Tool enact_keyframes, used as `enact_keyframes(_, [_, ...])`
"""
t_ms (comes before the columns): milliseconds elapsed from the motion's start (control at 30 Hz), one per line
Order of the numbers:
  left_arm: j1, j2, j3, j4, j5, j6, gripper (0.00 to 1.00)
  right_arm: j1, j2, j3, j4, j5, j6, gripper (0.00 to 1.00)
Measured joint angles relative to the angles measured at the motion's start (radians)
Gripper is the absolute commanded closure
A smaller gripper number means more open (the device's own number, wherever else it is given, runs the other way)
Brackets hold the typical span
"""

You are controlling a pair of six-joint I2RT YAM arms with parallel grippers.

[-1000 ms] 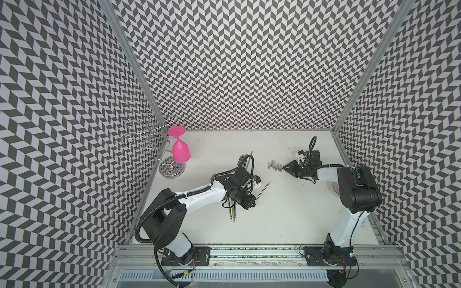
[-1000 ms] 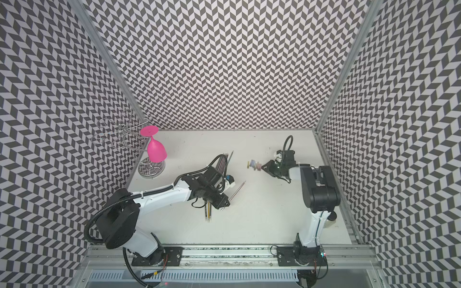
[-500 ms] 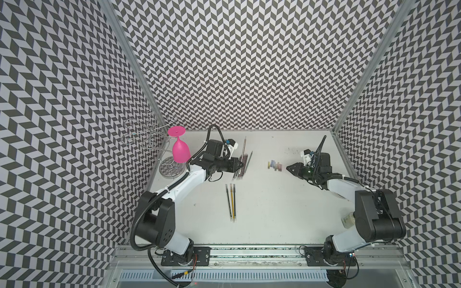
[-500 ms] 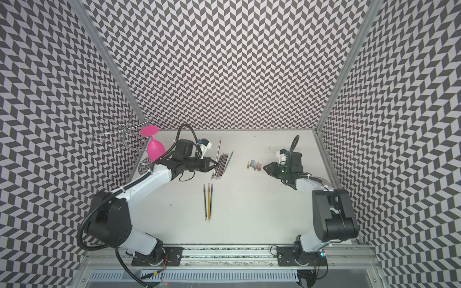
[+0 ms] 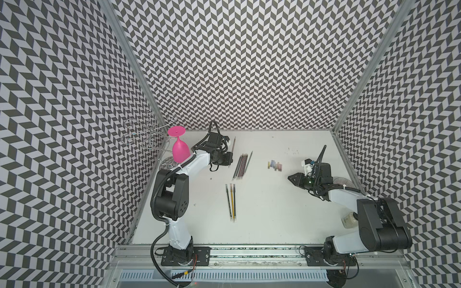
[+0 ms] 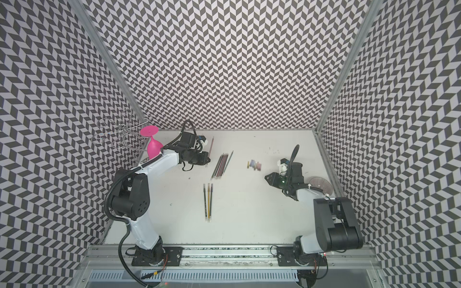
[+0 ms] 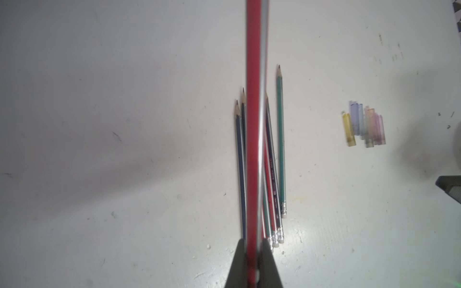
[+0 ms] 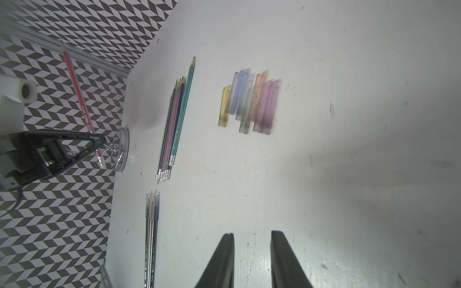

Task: Remove the protective cover of the pencils
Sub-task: Place the pencil at the center of the board.

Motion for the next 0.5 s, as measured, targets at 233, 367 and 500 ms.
enact_keyframes(233, [0.002, 0.097, 0.020, -0.057, 0.005, 0.011, 0.95, 0.000, 0.017, -0.011, 0.037, -0.010, 0.014, 0.72])
enact_keyframes(367, [0.000, 0.105, 0.019, -0.076, 0.005, 0.018, 0.91, 0.000, 0.008, -0.014, 0.051, -0.009, 0.030, 0.71])
enact_keyframes(500, [-0.010, 0.109, 0.019, -0.076, 0.010, 0.019, 0.91, 0.000, -0.017, -0.046, 0.098, -0.005, 0.044, 0.71])
